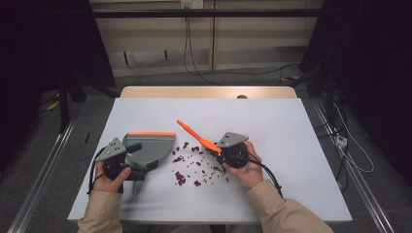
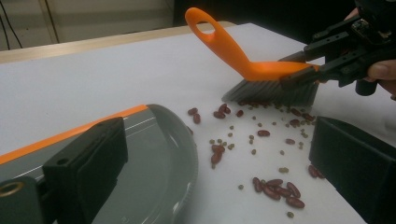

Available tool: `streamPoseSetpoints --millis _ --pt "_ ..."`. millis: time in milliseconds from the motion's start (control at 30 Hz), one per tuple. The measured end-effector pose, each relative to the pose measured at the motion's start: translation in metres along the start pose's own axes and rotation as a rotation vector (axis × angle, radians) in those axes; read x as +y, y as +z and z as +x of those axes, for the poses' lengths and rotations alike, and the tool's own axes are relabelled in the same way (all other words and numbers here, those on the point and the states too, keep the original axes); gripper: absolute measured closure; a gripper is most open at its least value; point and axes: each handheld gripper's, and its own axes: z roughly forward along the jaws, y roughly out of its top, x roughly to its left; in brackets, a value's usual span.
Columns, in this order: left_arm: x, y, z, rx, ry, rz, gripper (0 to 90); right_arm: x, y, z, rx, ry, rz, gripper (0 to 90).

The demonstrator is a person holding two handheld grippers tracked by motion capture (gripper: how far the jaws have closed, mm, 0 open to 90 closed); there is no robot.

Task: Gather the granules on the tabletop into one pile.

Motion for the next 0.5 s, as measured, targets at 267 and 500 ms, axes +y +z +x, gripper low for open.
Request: streamPoseSetpoints --millis 267,500 --pt "0.000 0.000 -0.001 -0.001 0.002 0.002 4.3 -0.001 -0.004 0.009 0.022 0.000 -0.012 70.7" --pt "0.000 0.000 -0.001 -0.004 0.004 0.004 4.3 0.000 -0.006 0.018 0.032 -0.013 -0.014 70.7"
